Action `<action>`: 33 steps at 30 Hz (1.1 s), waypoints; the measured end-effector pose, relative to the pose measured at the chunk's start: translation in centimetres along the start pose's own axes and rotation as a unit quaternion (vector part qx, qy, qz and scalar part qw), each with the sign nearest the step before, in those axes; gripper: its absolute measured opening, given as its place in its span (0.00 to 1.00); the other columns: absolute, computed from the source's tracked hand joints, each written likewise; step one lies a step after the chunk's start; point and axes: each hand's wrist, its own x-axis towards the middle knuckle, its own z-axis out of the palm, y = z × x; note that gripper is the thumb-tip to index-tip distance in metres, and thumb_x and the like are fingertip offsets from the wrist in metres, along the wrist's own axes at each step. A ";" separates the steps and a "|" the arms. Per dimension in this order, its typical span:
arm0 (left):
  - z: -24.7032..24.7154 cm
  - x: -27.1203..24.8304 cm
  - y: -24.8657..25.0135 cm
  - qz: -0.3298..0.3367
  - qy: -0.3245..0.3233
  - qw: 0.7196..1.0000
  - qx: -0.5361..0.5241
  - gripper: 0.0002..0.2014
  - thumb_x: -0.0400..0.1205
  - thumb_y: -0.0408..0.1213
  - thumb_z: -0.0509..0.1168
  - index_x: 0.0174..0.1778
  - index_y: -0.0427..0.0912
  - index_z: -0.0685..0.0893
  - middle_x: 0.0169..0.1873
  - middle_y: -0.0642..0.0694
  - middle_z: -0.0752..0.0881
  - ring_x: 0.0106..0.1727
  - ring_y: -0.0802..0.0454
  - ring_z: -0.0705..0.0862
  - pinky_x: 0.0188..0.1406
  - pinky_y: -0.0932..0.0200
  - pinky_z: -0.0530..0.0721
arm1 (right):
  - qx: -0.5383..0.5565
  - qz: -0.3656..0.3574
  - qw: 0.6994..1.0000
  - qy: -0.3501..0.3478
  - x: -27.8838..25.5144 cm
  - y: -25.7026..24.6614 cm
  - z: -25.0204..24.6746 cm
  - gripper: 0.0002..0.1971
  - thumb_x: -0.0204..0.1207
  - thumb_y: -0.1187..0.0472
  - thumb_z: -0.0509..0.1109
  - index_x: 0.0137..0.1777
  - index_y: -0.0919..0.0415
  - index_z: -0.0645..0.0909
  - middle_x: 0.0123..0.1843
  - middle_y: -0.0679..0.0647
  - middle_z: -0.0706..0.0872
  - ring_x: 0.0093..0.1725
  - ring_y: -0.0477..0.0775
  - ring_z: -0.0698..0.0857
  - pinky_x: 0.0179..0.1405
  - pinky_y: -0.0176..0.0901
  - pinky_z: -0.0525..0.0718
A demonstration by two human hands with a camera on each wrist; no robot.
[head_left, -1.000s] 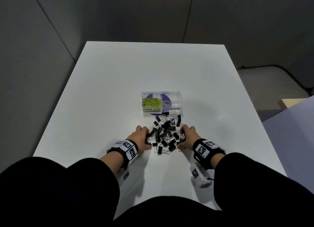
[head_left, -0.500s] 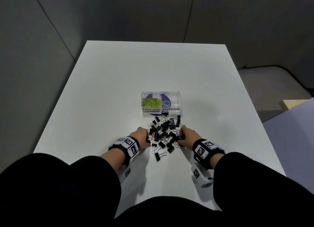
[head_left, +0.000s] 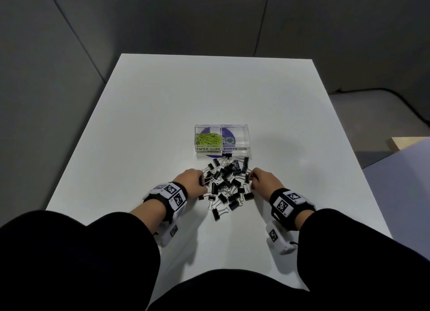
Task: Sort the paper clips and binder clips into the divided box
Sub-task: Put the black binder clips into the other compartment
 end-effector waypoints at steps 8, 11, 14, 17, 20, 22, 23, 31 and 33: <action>-0.6 0.0 -1.5 -0.001 -0.028 0.998 -0.051 0.11 0.78 0.36 0.66 0.32 0.49 0.72 0.40 0.48 0.80 0.45 0.51 0.76 0.39 0.64 0.72 | 0.069 0.009 0.997 -0.026 -1.0 1.2 -0.6 0.14 0.80 0.69 0.51 0.60 0.65 0.75 0.52 0.65 0.84 0.46 0.60 0.83 0.42 0.43 0.72; -0.3 -0.1 -1.7 -0.005 -0.042 0.996 -0.073 0.16 0.79 0.41 0.67 0.30 0.50 0.69 0.36 0.49 0.78 0.45 0.50 0.75 0.34 0.63 0.70 | 0.024 0.033 0.998 -0.053 -1.1 1.3 0.3 0.13 0.81 0.64 0.53 0.59 0.67 0.75 0.60 0.69 0.83 0.58 0.65 0.81 0.51 0.47 0.74; 0.1 -0.3 -1.5 -0.014 -0.053 0.997 -0.050 0.14 0.84 0.46 0.60 0.36 0.43 0.71 0.37 0.47 0.77 0.44 0.49 0.75 0.44 0.59 0.69 | -0.016 0.048 0.997 -0.062 -1.2 1.2 1.0 0.17 0.83 0.55 0.54 0.60 0.68 0.73 0.60 0.68 0.83 0.58 0.65 0.82 0.49 0.47 0.73; 0.1 -0.5 -1.3 -0.011 -0.052 0.998 -0.030 0.13 0.86 0.45 0.56 0.41 0.40 0.73 0.39 0.44 0.81 0.45 0.49 0.76 0.45 0.60 0.70 | -0.050 0.061 0.995 -0.068 -1.1 1.0 1.4 0.22 0.81 0.44 0.57 0.57 0.66 0.72 0.55 0.65 0.82 0.50 0.60 0.80 0.45 0.45 0.72; -0.2 -0.7 -1.3 -0.003 -0.044 0.998 -0.033 0.07 0.84 0.40 0.60 0.44 0.41 0.75 0.48 0.39 0.87 0.46 0.48 0.80 0.46 0.59 0.75 | -0.082 0.058 0.993 -0.061 -0.9 0.8 2.0 0.23 0.79 0.42 0.60 0.57 0.64 0.71 0.55 0.62 0.83 0.47 0.59 0.79 0.46 0.48 0.76; -0.2 -0.8 -1.5 -0.003 -0.049 0.997 -0.059 0.04 0.84 0.38 0.60 0.51 0.42 0.76 0.48 0.39 0.89 0.44 0.49 0.83 0.40 0.63 0.77 | -0.093 0.047 0.993 -0.056 -0.9 0.6 2.3 0.23 0.78 0.44 0.62 0.60 0.64 0.70 0.57 0.62 0.83 0.51 0.61 0.82 0.49 0.50 0.79; -0.1 -0.8 -1.6 -0.003 -0.053 0.997 -0.061 0.08 0.84 0.38 0.60 0.57 0.41 0.76 0.49 0.39 0.90 0.43 0.50 0.83 0.40 0.63 0.77 | -0.094 0.044 0.993 -0.054 -0.9 0.4 2.3 0.22 0.79 0.45 0.62 0.61 0.64 0.70 0.58 0.62 0.83 0.54 0.63 0.83 0.50 0.51 0.79; 1.2 -0.6 -0.3 -0.003 -0.060 0.994 0.092 0.21 0.78 0.45 0.68 0.63 0.40 0.75 0.60 0.40 0.82 0.61 0.42 0.81 0.57 0.53 0.79 | -0.104 0.037 0.991 -0.076 -0.6 -0.1 1.8 0.16 0.79 0.50 0.63 0.54 0.63 0.72 0.54 0.60 0.83 0.46 0.58 0.78 0.43 0.45 0.74; 1.4 -0.5 -0.1 -0.003 -0.064 0.992 0.107 0.20 0.78 0.44 0.68 0.62 0.40 0.76 0.60 0.40 0.83 0.61 0.42 0.81 0.56 0.52 0.79 | -0.066 0.044 0.992 -0.093 -0.3 0.2 1.6 0.14 0.78 0.50 0.66 0.42 0.59 0.68 0.44 0.56 0.79 0.41 0.56 0.76 0.37 0.44 0.74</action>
